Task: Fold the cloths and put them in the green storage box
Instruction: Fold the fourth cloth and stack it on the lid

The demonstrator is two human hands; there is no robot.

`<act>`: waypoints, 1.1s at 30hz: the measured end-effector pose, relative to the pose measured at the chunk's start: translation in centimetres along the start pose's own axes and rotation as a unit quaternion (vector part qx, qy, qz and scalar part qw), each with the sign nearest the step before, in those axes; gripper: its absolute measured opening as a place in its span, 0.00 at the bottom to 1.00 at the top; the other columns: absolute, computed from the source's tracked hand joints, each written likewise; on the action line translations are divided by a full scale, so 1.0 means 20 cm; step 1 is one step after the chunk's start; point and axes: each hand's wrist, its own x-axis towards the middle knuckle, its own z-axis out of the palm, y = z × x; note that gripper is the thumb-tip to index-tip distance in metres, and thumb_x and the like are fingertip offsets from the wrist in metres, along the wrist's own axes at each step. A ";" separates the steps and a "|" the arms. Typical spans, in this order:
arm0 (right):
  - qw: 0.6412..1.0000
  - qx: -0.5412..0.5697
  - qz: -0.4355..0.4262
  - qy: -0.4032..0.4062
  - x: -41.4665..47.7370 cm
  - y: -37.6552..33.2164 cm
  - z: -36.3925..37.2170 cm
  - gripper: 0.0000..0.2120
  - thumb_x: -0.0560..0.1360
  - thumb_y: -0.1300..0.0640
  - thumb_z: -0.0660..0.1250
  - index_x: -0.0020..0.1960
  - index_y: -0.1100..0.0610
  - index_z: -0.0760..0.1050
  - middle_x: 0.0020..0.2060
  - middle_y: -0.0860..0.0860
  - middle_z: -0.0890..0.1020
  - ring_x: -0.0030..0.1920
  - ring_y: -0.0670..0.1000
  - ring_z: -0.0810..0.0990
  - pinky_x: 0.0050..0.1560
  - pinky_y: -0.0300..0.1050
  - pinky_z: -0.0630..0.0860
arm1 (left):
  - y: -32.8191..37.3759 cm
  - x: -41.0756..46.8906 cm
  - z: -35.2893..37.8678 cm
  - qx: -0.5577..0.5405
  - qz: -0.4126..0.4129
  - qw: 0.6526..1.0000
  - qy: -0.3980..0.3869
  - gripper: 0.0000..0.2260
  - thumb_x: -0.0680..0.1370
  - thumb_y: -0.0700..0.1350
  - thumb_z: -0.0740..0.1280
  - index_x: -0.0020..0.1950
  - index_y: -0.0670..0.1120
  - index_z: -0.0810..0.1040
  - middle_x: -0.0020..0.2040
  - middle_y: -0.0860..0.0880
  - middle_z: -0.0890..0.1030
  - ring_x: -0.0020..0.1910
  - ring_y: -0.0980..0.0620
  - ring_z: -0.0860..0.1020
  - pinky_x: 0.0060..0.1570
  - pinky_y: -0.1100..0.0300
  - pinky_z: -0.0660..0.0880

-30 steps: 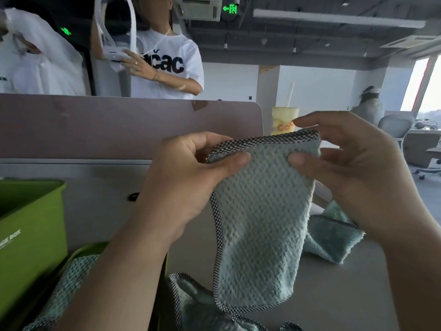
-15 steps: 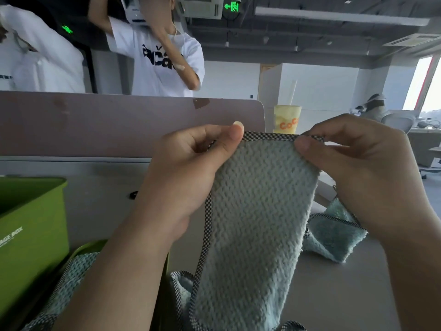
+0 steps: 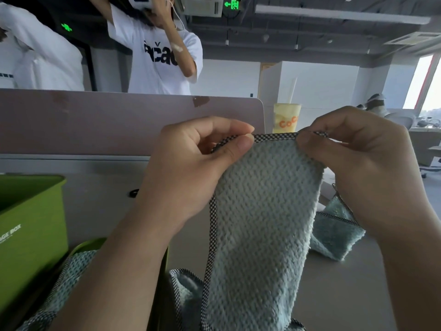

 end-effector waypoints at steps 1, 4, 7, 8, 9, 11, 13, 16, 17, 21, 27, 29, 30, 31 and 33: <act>1.000 0.000 0.000 0.000 0.00 0.00 0.00 0.06 0.71 0.63 0.72 0.37 0.55 0.79 0.36 0.48 0.83 0.32 0.43 0.78 0.36 0.35 0.74 | 0.00 0.00 0.00 0.001 -0.001 1.000 0.011 0.05 0.66 0.52 0.72 0.41 0.56 0.83 0.38 0.61 0.85 0.40 0.63 0.81 0.43 0.70 0.76; 1.000 -0.009 -0.004 0.007 0.00 0.00 0.00 0.03 0.69 0.61 0.71 0.38 0.56 0.79 0.35 0.48 0.83 0.31 0.41 0.78 0.35 0.34 0.74 | 0.00 0.00 0.00 -0.002 -0.009 0.999 0.040 0.02 0.66 0.51 0.74 0.38 0.56 0.83 0.37 0.61 0.84 0.38 0.64 0.81 0.42 0.71 0.76; 1.000 0.004 0.007 0.022 0.00 -0.01 0.01 0.01 0.67 0.59 0.71 0.37 0.55 0.79 0.34 0.50 0.83 0.30 0.47 0.78 0.33 0.40 0.74 | -0.01 0.00 0.00 -0.002 -0.010 0.998 0.065 0.03 0.67 0.47 0.75 0.36 0.55 0.83 0.36 0.60 0.85 0.37 0.64 0.80 0.40 0.70 0.77; 1.000 0.009 0.012 0.025 0.00 -0.01 0.01 0.01 0.66 0.58 0.71 0.37 0.55 0.79 0.34 0.52 0.83 0.30 0.51 0.78 0.33 0.43 0.75 | -0.01 0.00 0.00 -0.003 -0.015 0.997 0.071 0.03 0.67 0.47 0.75 0.36 0.55 0.83 0.36 0.60 0.85 0.36 0.64 0.80 0.40 0.71 0.76; 0.999 0.011 0.016 0.027 0.00 0.00 0.01 0.01 0.65 0.58 0.71 0.37 0.55 0.79 0.33 0.53 0.83 0.31 0.56 0.78 0.34 0.46 0.76 | -0.01 0.00 0.00 -0.003 -0.019 0.997 0.073 0.03 0.67 0.48 0.75 0.36 0.55 0.83 0.35 0.59 0.84 0.36 0.64 0.80 0.39 0.71 0.76; 0.999 0.016 0.022 0.025 0.00 0.01 0.01 0.02 0.65 0.57 0.71 0.37 0.56 0.80 0.32 0.55 0.84 0.34 0.63 0.79 0.38 0.54 0.79 | -0.01 0.00 0.00 -0.014 -0.027 0.996 0.079 0.03 0.66 0.48 0.75 0.35 0.55 0.83 0.35 0.59 0.84 0.35 0.64 0.80 0.39 0.71 0.76; 0.999 0.033 0.028 0.021 0.00 0.02 0.01 0.01 0.66 0.58 0.72 0.37 0.55 0.81 0.32 0.56 0.84 0.33 0.63 0.79 0.42 0.56 0.80 | -0.01 0.01 0.00 -0.041 -0.041 0.995 0.082 0.04 0.64 0.50 0.75 0.37 0.53 0.83 0.35 0.59 0.84 0.36 0.64 0.80 0.38 0.71 0.76; 0.994 0.085 0.059 0.034 0.01 0.03 0.01 0.05 0.67 0.61 0.72 0.35 0.53 0.82 0.31 0.61 0.81 0.33 0.56 0.77 0.39 0.48 0.77 | -0.02 0.01 -0.02 -0.139 -0.125 0.982 0.024 0.15 0.60 0.55 0.71 0.43 0.50 0.84 0.38 0.56 0.85 0.40 0.63 0.81 0.40 0.71 0.76; 0.991 0.101 0.073 0.041 0.01 0.04 0.01 0.06 0.68 0.62 0.72 0.34 0.53 0.82 0.32 0.63 0.80 0.33 0.55 0.76 0.37 0.47 0.77 | -0.02 0.01 -0.02 -0.174 -0.168 0.970 -0.027 0.16 0.61 0.55 0.70 0.44 0.49 0.84 0.39 0.54 0.86 0.41 0.61 0.82 0.41 0.70 0.77; 0.977 0.157 0.131 0.062 0.01 0.03 0.01 0.08 0.69 0.63 0.72 0.33 0.55 0.82 0.30 0.53 0.81 0.32 0.50 0.76 0.33 0.39 0.72 | -0.06 -0.01 -0.02 -0.223 -0.291 0.916 -0.165 0.14 0.65 0.49 0.68 0.43 0.41 0.84 0.42 0.48 0.86 0.40 0.54 0.83 0.41 0.64 0.81; 0.907 0.299 0.289 -0.067 0.02 0.07 0.03 0.13 0.73 0.50 0.66 0.47 0.59 0.82 0.38 0.54 0.84 0.37 0.52 0.81 0.39 0.43 0.76 | -0.08 0.01 -0.01 -0.263 -0.340 0.896 -0.113 0.19 0.66 0.51 0.68 0.51 0.41 0.83 0.48 0.45 0.86 0.44 0.51 0.84 0.45 0.57 0.80; 0.865 0.329 0.332 -0.185 0.00 0.09 0.04 0.19 0.70 0.44 0.64 0.50 0.57 0.82 0.41 0.52 0.86 0.38 0.50 0.85 0.36 0.41 0.79 | -0.08 0.02 -0.01 -0.282 -0.362 0.883 -0.095 0.18 0.67 0.52 0.67 0.49 0.42 0.83 0.44 0.46 0.86 0.40 0.51 0.85 0.39 0.58 0.81; 0.850 0.328 0.338 -0.237 -0.02 0.10 0.05 0.19 0.68 0.44 0.66 0.49 0.57 0.83 0.44 0.53 0.86 0.41 0.50 0.85 0.37 0.41 0.80 | -0.08 0.02 -0.01 -0.295 -0.373 0.875 -0.087 0.16 0.68 0.52 0.67 0.47 0.42 0.84 0.42 0.46 0.86 0.38 0.50 0.85 0.37 0.59 0.82; 0.839 0.322 0.341 -0.275 -0.03 0.12 0.05 0.17 0.66 0.47 0.69 0.48 0.57 0.84 0.45 0.54 0.86 0.43 0.51 0.86 0.39 0.42 0.81 | -0.08 0.02 -0.02 -0.309 -0.380 0.868 -0.084 0.15 0.69 0.52 0.67 0.44 0.42 0.84 0.40 0.46 0.86 0.36 0.50 0.84 0.35 0.59 0.82; 0.835 0.309 0.343 -0.300 -0.05 0.13 0.05 0.09 0.66 0.56 0.73 0.45 0.57 0.86 0.46 0.55 0.87 0.45 0.52 0.86 0.42 0.43 0.82 | -0.08 0.03 -0.02 -0.328 -0.391 0.857 -0.075 0.15 0.74 0.52 0.64 0.41 0.42 0.83 0.39 0.45 0.85 0.35 0.49 0.84 0.35 0.59 0.81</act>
